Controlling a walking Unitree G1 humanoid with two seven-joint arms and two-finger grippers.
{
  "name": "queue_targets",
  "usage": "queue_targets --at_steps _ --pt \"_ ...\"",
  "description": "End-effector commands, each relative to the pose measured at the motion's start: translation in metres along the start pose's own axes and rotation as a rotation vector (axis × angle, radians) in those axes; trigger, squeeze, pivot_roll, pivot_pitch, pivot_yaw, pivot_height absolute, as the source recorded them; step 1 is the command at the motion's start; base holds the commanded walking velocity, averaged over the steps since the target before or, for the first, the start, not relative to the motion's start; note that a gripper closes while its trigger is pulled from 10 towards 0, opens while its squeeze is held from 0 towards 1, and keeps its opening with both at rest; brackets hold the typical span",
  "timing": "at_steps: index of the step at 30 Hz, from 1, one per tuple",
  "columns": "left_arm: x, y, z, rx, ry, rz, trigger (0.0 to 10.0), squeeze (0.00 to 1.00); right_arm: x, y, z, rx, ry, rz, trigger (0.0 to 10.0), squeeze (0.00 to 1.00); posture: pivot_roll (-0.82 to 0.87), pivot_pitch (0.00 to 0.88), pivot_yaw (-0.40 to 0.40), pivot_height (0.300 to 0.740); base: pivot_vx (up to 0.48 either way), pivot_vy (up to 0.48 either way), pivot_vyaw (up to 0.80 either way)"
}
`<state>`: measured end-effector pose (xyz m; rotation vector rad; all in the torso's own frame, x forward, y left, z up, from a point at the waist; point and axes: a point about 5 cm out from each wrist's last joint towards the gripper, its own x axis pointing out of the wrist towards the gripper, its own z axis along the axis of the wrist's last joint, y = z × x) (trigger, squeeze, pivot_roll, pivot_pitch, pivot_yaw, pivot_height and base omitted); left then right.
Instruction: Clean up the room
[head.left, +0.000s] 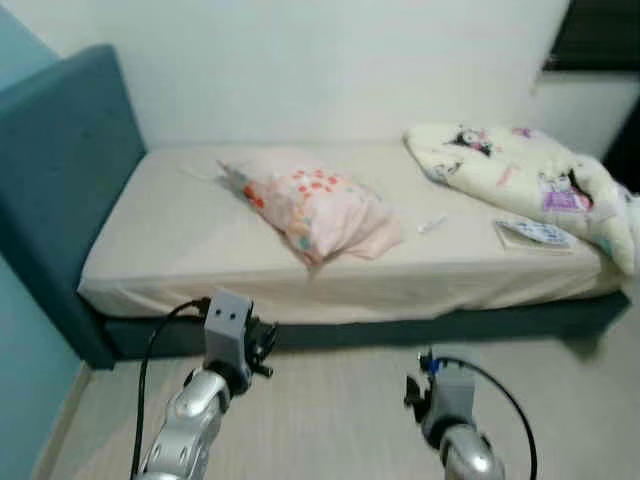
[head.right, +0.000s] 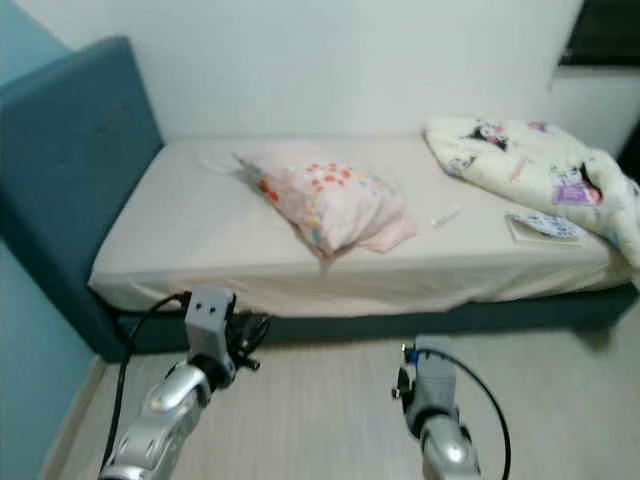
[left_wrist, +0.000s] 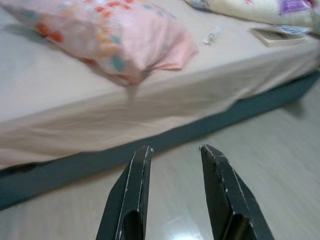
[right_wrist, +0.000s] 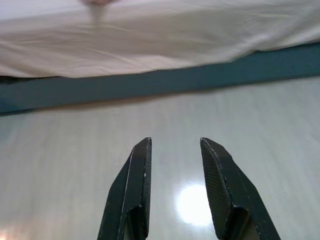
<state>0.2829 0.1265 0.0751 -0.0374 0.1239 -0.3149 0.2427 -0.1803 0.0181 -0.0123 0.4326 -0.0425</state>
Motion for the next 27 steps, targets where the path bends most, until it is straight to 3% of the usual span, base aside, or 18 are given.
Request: queue_targets --at_steps 1,5,27 --pt "0.0008 -0.0018 0.0016 -0.008 -0.010 -0.011 10.0 0.00 0.0003 -0.0004 0.0067 -0.006 -0.037 0.002 10.0 0.00 0.01 0.000 0.025 0.740 0.000 0.000 -0.56" --pt "0.0008 -0.0049 0.0045 -0.046 -0.029 -0.046 10.0 0.00 0.0005 0.0002 0.0059 0.012 -0.026 0.001 10.0 0.00 0.01 0.000 0.025 0.740 0.000 0.000 0.00" --pt "0.0003 -0.0047 0.0068 -0.058 -0.040 -0.074 10.0 0.00 0.0007 0.0039 0.0050 -0.006 -0.026 0.014 10.0 0.00 0.01 0.000 0.032 0.740 0.372 0.000 0.00"
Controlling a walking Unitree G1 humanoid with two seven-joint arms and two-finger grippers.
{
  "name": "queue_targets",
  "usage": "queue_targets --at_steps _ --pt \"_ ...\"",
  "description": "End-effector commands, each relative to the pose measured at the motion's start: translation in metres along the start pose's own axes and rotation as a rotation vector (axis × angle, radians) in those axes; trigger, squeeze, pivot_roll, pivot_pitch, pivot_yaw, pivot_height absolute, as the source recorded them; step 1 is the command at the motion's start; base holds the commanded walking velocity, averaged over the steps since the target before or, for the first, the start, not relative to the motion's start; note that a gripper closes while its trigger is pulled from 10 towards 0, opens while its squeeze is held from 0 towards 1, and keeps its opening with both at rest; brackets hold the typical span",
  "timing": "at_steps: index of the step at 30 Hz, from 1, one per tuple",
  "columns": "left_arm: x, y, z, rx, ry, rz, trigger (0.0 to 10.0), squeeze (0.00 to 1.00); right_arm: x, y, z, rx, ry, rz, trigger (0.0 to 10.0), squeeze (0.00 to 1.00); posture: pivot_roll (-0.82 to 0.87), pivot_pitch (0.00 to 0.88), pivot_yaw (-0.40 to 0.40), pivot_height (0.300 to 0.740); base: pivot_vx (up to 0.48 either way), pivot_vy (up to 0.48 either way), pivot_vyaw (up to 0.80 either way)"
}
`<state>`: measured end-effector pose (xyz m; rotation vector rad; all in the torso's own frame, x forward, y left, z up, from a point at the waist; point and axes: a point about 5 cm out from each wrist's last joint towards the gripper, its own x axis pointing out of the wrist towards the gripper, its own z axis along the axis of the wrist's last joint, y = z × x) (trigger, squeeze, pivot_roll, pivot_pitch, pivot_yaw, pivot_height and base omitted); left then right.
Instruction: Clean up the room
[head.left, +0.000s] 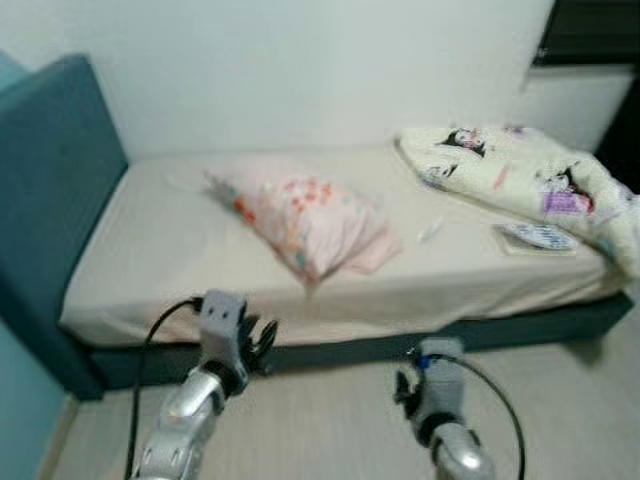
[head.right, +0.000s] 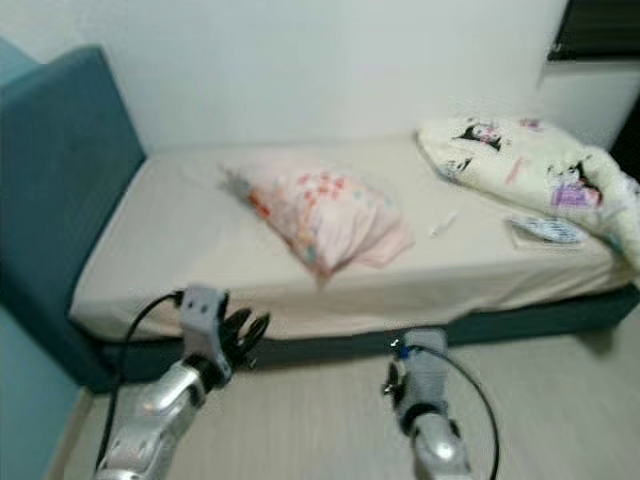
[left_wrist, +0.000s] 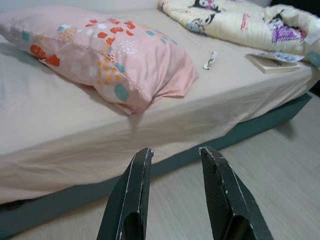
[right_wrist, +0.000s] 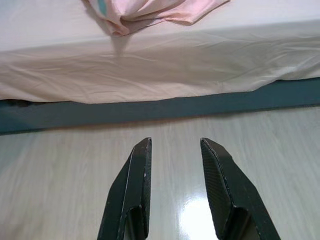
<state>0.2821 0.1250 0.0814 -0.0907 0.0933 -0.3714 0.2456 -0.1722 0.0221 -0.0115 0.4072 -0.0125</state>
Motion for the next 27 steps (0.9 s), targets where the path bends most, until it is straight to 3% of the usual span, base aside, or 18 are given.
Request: queue_targets --at_steps 1,27 --pt "0.0016 -0.0024 0.0006 -0.014 -0.003 -0.013 10.0 0.00 0.0001 -0.0040 -0.0001 -0.002 0.000 -0.014 10.0 0.00 0.01 0.000 0.033 0.740 0.375 0.000 0.00" --pt "0.0026 -0.0038 0.0023 -0.011 -0.005 -0.020 10.0 0.00 0.0007 -0.0048 -0.0012 0.005 0.001 -0.017 10.0 0.00 0.01 0.002 0.038 0.740 0.373 0.000 0.00"
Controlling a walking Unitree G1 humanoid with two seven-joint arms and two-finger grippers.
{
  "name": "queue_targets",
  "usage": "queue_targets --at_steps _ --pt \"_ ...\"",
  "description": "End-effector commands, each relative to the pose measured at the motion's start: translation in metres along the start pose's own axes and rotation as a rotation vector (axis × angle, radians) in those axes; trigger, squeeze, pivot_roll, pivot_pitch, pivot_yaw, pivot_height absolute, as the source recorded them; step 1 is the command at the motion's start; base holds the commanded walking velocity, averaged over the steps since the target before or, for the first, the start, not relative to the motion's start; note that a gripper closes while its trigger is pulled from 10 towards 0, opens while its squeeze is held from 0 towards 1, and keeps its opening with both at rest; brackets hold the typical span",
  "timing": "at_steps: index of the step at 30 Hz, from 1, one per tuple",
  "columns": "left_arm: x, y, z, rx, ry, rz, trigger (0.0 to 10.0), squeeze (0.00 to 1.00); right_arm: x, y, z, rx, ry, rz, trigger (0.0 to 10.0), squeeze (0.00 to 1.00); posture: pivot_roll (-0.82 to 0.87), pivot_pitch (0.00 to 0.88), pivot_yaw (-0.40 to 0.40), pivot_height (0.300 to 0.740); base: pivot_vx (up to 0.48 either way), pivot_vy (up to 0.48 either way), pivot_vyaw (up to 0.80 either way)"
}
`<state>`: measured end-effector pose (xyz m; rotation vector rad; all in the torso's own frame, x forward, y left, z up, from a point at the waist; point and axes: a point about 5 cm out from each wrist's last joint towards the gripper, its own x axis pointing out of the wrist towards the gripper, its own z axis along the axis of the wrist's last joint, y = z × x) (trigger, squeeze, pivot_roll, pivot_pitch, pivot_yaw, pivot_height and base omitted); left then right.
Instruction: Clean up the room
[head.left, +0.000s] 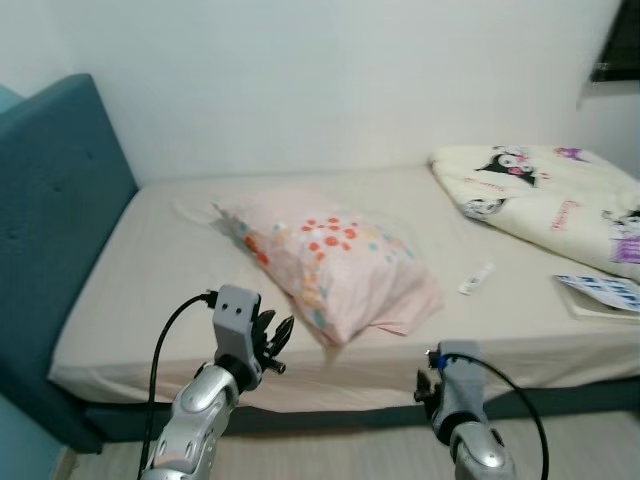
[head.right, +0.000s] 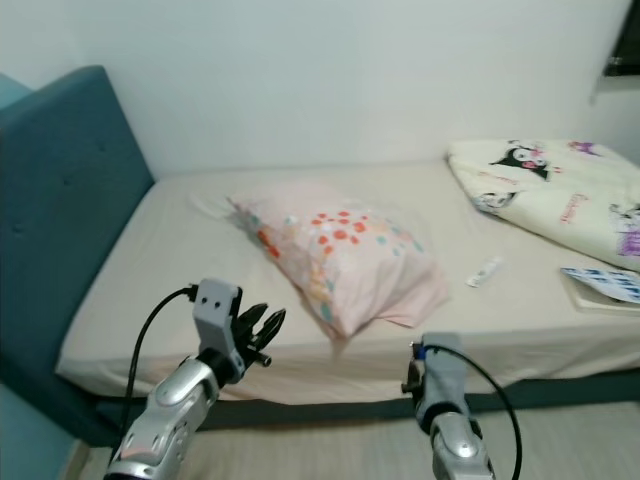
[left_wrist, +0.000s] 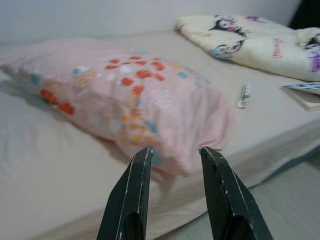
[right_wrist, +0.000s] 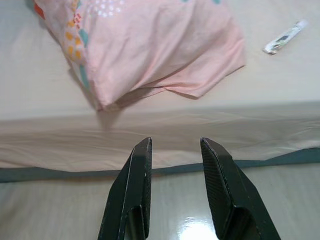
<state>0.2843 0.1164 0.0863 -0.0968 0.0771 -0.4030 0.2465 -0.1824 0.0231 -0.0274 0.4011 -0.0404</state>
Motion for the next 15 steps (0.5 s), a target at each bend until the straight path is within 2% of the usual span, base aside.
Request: queue_targets --at_steps 1,15 --pt "-0.0024 0.0039 -0.0021 -0.009 0.010 0.013 10.0 0.00 0.0000 0.0054 -0.0023 0.014 0.007 0.014 10.0 0.00 0.01 0.002 0.038 0.740 0.368 0.000 0.00" --pt "-0.0019 0.0037 -0.0016 -0.010 0.009 0.012 10.0 0.00 0.0010 0.0054 -0.0021 0.019 0.010 0.014 10.0 0.00 0.01 0.004 0.039 0.740 0.369 0.000 0.00"
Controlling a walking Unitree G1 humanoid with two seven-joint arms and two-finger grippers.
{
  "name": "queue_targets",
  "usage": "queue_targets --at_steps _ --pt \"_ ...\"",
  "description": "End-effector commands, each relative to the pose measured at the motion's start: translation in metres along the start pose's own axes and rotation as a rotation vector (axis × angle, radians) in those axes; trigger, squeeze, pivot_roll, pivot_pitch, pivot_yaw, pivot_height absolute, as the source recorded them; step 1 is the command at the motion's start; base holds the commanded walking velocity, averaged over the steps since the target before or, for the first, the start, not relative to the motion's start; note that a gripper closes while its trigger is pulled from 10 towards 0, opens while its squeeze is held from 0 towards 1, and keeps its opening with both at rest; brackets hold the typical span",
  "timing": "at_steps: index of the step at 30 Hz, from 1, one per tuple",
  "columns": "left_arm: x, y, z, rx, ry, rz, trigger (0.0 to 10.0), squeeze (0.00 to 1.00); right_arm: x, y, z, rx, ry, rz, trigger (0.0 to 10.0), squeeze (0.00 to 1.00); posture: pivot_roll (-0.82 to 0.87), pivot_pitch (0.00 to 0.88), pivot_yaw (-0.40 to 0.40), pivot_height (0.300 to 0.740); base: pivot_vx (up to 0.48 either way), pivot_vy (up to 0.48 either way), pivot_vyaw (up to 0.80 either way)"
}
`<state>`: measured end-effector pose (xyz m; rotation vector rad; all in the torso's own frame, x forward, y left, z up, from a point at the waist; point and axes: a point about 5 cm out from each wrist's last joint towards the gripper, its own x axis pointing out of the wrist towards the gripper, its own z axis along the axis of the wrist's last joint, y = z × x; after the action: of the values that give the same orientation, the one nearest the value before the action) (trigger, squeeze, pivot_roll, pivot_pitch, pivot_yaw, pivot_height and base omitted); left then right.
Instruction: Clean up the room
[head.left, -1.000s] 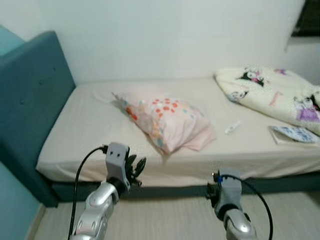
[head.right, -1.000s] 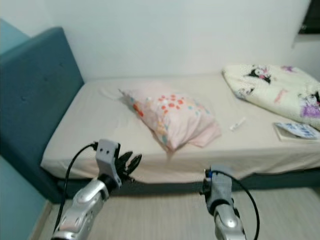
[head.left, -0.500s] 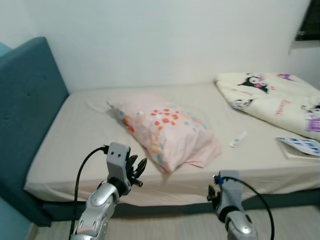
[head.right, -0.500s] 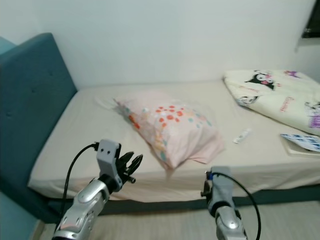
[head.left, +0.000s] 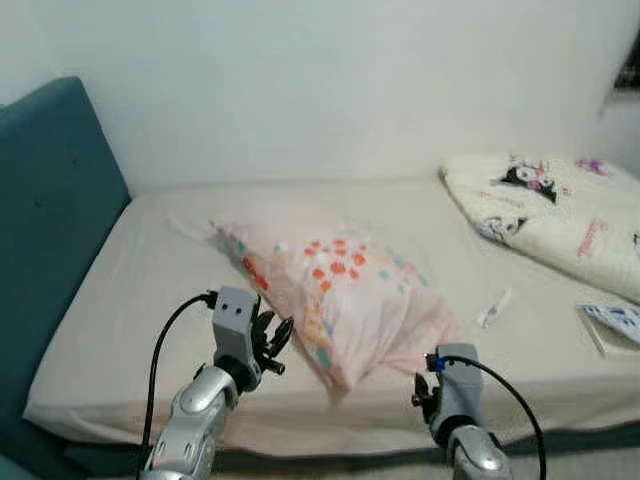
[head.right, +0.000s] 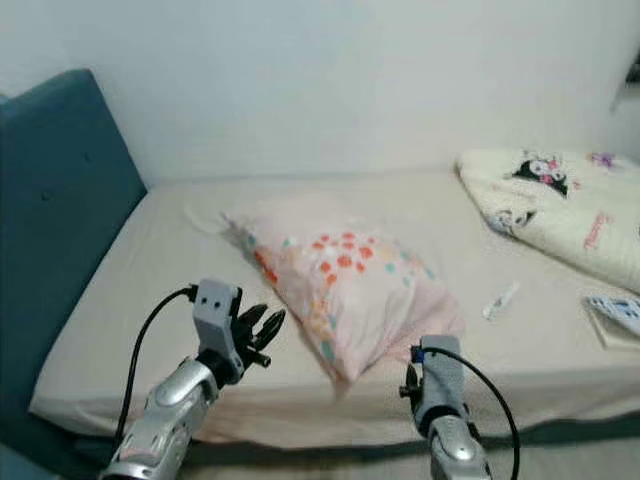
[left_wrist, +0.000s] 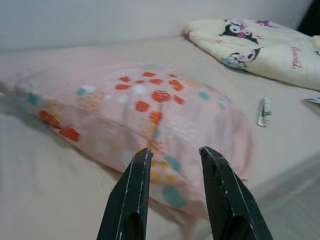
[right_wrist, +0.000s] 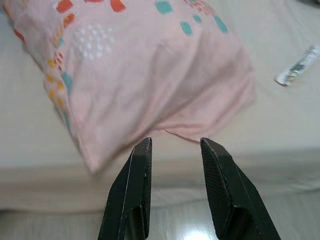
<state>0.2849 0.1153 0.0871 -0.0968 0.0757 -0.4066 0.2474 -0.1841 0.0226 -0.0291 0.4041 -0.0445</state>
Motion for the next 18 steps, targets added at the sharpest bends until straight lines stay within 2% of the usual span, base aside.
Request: queue_targets --at_steps 1,13,18 --pt "-0.0028 0.0045 -0.0023 -0.011 0.010 0.016 10.0 0.00 -0.0001 0.0073 -0.0021 0.020 0.008 0.019 10.0 0.00 0.01 0.004 0.039 0.740 0.368 0.000 0.00" --pt "-0.0021 0.0049 -0.0019 -0.011 0.009 0.021 10.0 0.00 0.0008 0.0078 -0.0017 0.025 0.007 0.021 10.0 0.00 0.01 0.004 0.040 0.740 0.364 0.000 0.00" --pt "-0.0015 0.0069 -0.0018 -0.015 0.007 0.046 10.0 0.00 0.0013 0.0074 -0.0009 0.026 0.004 0.020 10.0 0.00 0.01 0.004 0.040 0.740 0.243 0.000 0.00"
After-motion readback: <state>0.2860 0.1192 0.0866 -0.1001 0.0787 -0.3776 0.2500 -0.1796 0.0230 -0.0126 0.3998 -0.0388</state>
